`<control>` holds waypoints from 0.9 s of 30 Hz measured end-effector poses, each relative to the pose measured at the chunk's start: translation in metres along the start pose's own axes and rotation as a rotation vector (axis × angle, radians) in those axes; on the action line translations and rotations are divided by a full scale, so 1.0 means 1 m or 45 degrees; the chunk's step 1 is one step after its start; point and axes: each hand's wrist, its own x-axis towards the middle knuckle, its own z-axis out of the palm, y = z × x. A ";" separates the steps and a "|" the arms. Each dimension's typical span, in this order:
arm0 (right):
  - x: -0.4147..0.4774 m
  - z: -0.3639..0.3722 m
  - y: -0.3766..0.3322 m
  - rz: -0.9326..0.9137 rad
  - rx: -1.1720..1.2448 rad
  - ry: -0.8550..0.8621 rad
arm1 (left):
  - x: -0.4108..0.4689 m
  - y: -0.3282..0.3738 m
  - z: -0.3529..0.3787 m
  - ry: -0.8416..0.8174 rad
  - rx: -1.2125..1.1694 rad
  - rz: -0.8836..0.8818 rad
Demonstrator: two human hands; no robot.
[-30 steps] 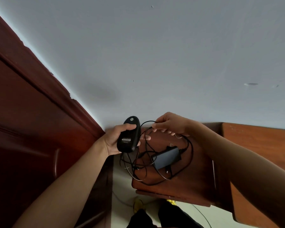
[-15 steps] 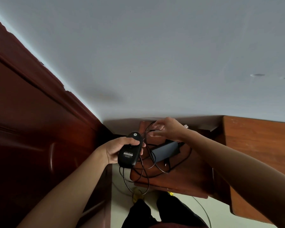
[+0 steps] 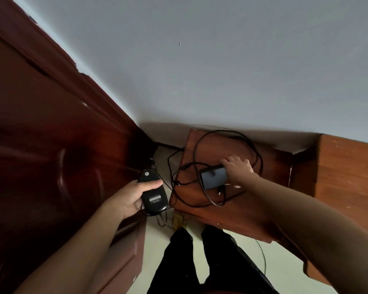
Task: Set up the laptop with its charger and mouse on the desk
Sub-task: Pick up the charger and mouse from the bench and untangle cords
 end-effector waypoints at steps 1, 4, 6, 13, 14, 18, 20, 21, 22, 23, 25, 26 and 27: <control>0.009 0.006 -0.007 -0.035 -0.030 -0.022 | 0.001 -0.009 -0.001 0.016 -0.011 -0.029; 0.025 0.019 -0.021 -0.058 -0.122 -0.026 | 0.003 -0.030 -0.005 0.078 0.039 -0.068; 0.026 0.020 -0.020 -0.061 -0.166 -0.013 | 0.002 -0.034 -0.007 0.108 0.103 -0.053; -0.011 0.009 0.014 -0.104 0.277 -0.096 | -0.009 -0.005 0.015 -0.120 -0.055 0.082; -0.017 0.003 0.016 -0.098 0.330 -0.097 | -0.007 0.001 0.019 -0.146 -0.075 0.097; -0.043 -0.037 0.029 -0.118 0.756 -0.171 | -0.005 0.033 0.043 -0.177 -0.027 0.180; -0.063 -0.059 0.035 -0.160 1.024 -0.178 | -0.008 0.049 0.053 -0.172 -0.024 0.184; -0.072 -0.068 0.035 -0.171 1.132 -0.175 | -0.008 0.054 0.054 -0.181 -0.047 0.166; -0.084 -0.078 0.037 -0.168 1.225 -0.158 | -0.009 0.060 0.055 -0.208 -0.067 0.143; -0.093 -0.086 0.036 -0.171 1.315 -0.159 | -0.009 0.063 0.055 -0.234 -0.102 0.109; -0.109 -0.099 0.036 -0.178 1.462 -0.161 | -0.009 0.068 0.053 -0.295 -0.188 0.068; -0.117 -0.105 0.034 -0.184 1.521 -0.159 | -0.012 0.072 0.054 -0.339 -0.239 0.065; -0.123 -0.109 0.031 -0.201 1.568 -0.170 | -0.013 0.076 0.057 -0.373 -0.303 0.073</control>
